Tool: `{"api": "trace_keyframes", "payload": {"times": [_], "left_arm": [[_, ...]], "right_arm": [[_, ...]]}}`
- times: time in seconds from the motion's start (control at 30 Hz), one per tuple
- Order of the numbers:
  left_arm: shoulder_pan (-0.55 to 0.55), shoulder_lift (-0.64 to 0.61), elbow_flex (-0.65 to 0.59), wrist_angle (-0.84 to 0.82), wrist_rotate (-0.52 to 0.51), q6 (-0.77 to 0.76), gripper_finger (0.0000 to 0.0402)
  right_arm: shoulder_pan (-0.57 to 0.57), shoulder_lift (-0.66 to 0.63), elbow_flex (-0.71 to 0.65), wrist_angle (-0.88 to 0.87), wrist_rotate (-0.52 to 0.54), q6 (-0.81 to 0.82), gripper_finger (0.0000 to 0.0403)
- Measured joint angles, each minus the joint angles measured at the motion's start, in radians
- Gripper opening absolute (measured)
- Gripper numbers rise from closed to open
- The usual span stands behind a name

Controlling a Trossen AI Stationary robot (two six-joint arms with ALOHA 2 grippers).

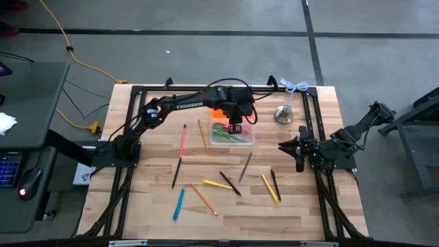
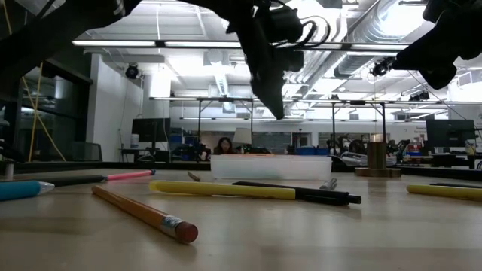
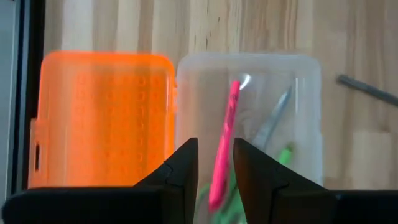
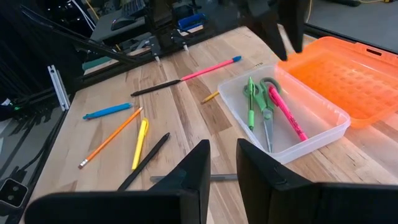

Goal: Pick & place school supplies into a supply box
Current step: Put the pink pencil into the supply box

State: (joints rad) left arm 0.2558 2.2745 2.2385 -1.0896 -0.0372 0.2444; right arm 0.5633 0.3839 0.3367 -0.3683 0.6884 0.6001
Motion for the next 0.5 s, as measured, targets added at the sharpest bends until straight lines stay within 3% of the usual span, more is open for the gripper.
{"api": "trace_keyframes", "payload": {"times": [0.23, 0.5], "left_arm": [[0.0, 0.0, 0.075, -0.214, 0.001, -0.117, 0.0129], [0.0, -0.037, 0.079, -0.357, 0.001, -0.199, 0.0129]], "right_arm": [[0.0, 0.0, 0.0, 0.0, 0.001, -0.03, 0.0055], [0.0, 0.0, 0.0, -0.008, 0.001, -0.098, 0.0055]]}}
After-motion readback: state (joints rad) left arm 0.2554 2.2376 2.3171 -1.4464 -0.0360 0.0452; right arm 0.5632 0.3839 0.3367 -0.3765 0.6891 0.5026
